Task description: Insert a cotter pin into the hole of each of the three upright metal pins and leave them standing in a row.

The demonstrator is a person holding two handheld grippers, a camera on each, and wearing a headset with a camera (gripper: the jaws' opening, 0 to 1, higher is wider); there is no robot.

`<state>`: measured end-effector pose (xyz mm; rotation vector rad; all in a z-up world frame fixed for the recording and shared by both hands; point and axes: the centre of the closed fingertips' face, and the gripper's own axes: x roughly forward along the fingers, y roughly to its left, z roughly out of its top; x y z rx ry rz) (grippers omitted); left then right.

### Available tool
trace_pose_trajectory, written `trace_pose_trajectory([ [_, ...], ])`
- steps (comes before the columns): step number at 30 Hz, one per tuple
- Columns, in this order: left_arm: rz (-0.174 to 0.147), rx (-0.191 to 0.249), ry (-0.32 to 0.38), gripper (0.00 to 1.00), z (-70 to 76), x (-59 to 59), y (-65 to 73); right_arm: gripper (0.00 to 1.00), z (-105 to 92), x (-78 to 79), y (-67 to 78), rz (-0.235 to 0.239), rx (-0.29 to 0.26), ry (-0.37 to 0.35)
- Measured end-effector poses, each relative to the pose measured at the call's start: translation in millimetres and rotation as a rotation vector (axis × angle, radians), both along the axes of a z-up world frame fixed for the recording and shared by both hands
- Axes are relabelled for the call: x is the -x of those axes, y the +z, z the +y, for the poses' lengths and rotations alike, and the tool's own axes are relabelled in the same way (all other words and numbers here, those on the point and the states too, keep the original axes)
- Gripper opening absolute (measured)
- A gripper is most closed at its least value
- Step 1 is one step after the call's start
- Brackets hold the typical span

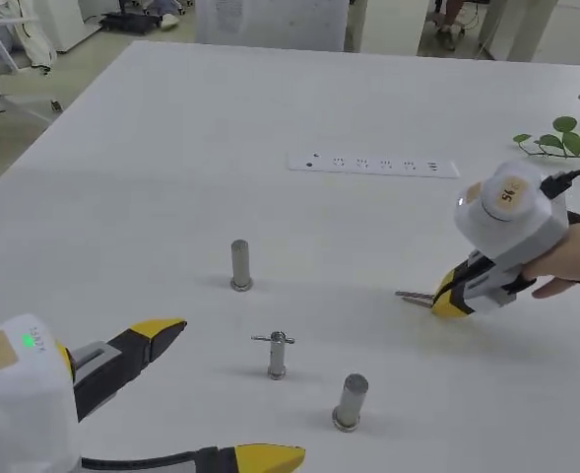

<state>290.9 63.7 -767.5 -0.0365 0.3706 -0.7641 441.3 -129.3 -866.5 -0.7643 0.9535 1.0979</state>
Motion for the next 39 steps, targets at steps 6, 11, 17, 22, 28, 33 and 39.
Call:
trace_pose_trajectory([
  [6, 0.002, -0.001, -0.001, 0.91, 0.6, 0.7, -0.2, 0.05, -0.1, 0.4, -0.3, -0.025, 0.030, 0.033],
  [11, 0.000, -0.006, -0.004, 0.91, 0.7, 1.3, 0.2, 0.05, 0.2, 0.7, -0.4, -0.030, 0.047, 0.048],
  [17, -0.001, -0.009, -0.004, 0.91, 1.0, 1.9, 0.8, 0.04, 0.7, 0.6, -0.2, -0.039, 0.054, 0.058],
  [22, -0.001, -0.015, -0.010, 0.91, 0.8, 2.6, 0.6, 0.03, 0.9, 0.6, 0.0, -0.047, 0.059, 0.068],
  [28, -0.006, -0.017, -0.009, 0.91, 0.8, 2.0, 2.6, 0.03, 0.8, -1.2, 2.6, -0.067, 0.065, 0.079],
  [33, -0.010, -0.022, -0.010, 0.90, 1.0, 1.7, 4.0, 0.03, 1.3, -1.6, 7.6, -0.086, 0.061, 0.089],
  [39, -0.015, -0.029, -0.014, 0.89, -0.2, 1.8, 6.4, 0.03, 2.8, 1.7, 16.9, -0.115, 0.057, 0.107],
])
